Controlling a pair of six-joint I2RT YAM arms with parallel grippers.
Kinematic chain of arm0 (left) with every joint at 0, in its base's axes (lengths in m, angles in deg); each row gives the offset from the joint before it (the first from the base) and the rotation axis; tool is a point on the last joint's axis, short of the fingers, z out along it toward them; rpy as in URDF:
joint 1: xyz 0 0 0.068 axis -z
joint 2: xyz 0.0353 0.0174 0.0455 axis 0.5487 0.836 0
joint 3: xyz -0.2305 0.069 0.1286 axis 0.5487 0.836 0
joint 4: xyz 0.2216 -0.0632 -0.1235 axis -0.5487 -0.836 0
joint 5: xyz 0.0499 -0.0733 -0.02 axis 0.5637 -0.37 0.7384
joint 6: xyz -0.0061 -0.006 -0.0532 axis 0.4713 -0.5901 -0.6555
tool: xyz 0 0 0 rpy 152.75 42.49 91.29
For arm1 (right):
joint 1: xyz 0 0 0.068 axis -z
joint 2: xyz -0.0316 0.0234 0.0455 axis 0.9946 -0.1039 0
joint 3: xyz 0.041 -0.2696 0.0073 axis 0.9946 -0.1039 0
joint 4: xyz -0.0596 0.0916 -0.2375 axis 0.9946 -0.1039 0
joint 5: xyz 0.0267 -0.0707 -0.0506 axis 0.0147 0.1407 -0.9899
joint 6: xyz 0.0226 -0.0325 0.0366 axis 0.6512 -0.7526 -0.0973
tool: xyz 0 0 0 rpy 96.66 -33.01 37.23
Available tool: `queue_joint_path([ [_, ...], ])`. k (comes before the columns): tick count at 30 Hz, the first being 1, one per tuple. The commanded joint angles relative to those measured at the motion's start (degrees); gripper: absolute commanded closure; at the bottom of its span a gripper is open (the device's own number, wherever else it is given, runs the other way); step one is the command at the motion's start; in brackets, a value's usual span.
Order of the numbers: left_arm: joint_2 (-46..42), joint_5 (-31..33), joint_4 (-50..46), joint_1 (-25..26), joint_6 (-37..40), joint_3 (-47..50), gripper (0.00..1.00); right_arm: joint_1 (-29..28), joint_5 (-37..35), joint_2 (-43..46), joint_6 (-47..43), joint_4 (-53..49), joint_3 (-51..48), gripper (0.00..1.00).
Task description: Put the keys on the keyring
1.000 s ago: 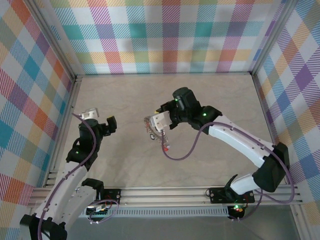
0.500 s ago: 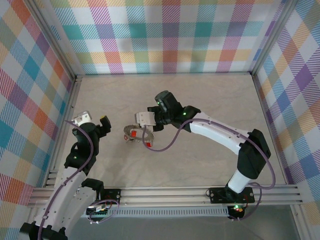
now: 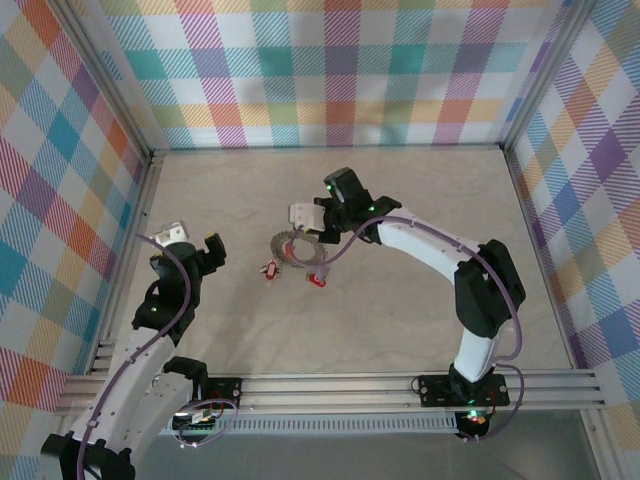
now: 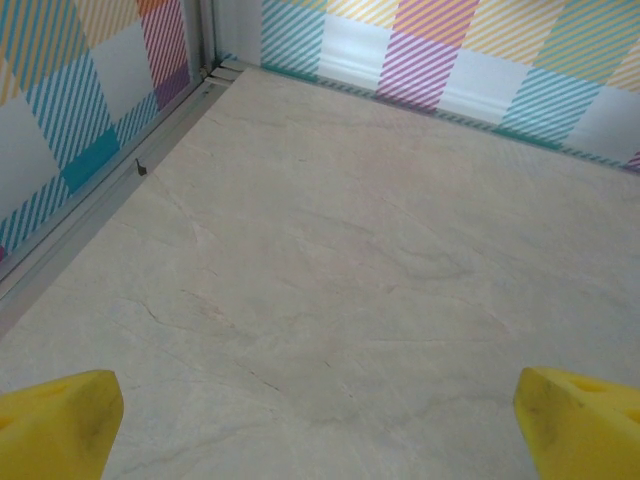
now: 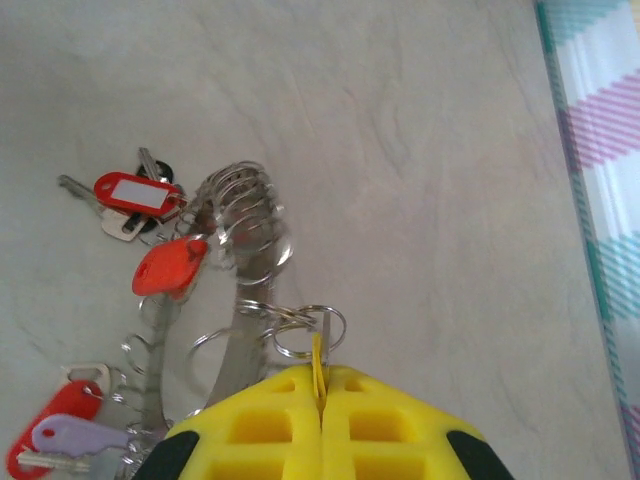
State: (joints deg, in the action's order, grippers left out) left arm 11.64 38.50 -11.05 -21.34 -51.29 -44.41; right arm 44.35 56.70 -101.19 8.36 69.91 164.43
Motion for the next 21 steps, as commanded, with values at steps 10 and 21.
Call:
queue_joint_path([
  [10, 4.02, -3.50, 3.12, -0.76, 0.60, -1.04, 0.00, 9.79, -0.50, -5.73, 2.72, 0.72, 0.35, 1.00],
  [21, 13.69, -12.26, 6.49, -0.65, 8.16, -4.65, 0.00, 16.61, -4.81, -7.33, 1.71, -1.20, -8.89, 0.94],
])
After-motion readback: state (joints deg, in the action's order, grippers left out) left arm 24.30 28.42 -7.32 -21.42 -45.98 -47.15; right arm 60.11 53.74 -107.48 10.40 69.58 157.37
